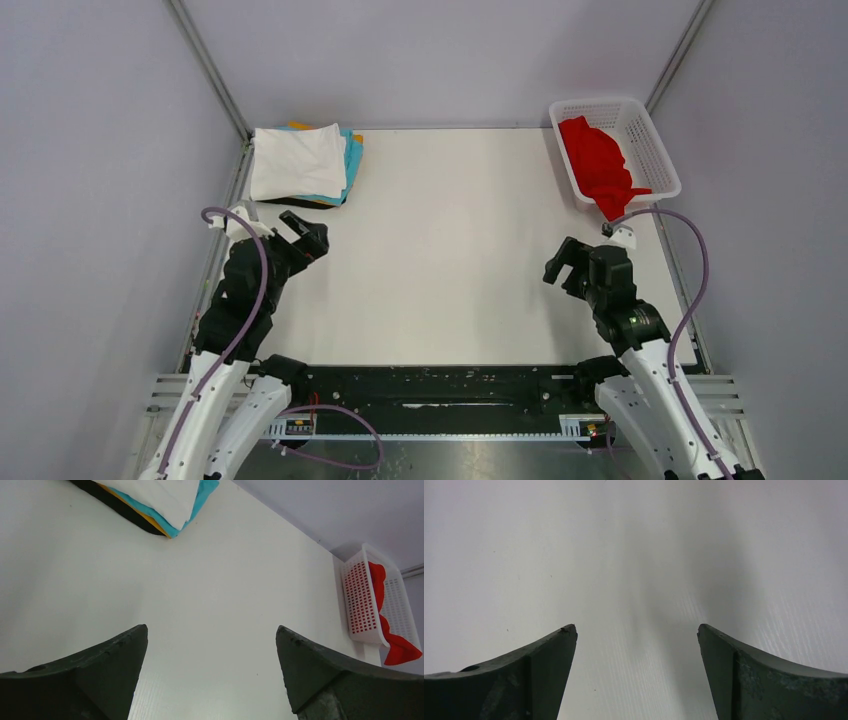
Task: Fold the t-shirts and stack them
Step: Grab crumpled tshirt from bin with the right arm
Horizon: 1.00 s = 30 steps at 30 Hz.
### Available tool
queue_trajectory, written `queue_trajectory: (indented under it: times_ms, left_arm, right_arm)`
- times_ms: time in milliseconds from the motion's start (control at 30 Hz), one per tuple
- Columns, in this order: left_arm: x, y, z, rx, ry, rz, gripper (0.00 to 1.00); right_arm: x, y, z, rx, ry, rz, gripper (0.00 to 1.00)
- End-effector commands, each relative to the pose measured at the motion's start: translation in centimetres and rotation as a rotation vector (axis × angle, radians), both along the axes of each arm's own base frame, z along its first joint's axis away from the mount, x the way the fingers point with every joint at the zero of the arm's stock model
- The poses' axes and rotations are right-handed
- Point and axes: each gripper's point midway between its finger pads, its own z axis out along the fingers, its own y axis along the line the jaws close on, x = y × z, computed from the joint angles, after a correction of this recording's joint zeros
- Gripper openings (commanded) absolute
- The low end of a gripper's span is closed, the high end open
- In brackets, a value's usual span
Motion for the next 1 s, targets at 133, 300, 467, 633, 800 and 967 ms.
queue_trajectory:
  times_ms: [133,300,467,633,800,967]
  left_arm:
    - [1.6,0.5,0.5,0.012,-0.042,0.046,0.99]
    - [2.3,0.6,0.3,0.027,-0.004,0.063,0.99]
    - [3.3,-0.1,-0.7,0.042,0.034,0.039,0.99]
    - [3.9,0.2,-1.3,0.064,0.062,0.059,0.99]
    - [4.3,0.5,-1.4,0.077,0.067,0.076,0.99]
    - [4.7,0.6,-2.1,0.093,0.087,0.082,0.99]
  right_arm:
    - [4.3,-1.6,5.8,-0.115,-0.070,-0.054,0.99]
    - [7.6,-2.4,11.8,-0.036,-0.134,-0.047,1.00]
    - [14.7,-5.7,10.4,-0.192,0.031,-0.128,0.98]
    - [18.8,-8.7,9.7,-0.248,0.134,-0.167,0.99]
    - [23.7,-9.9,7.6,-0.153,0.194,-0.142,0.98]
    - [28.9,-11.3,5.2,-0.145,0.207,-0.154,0.98]
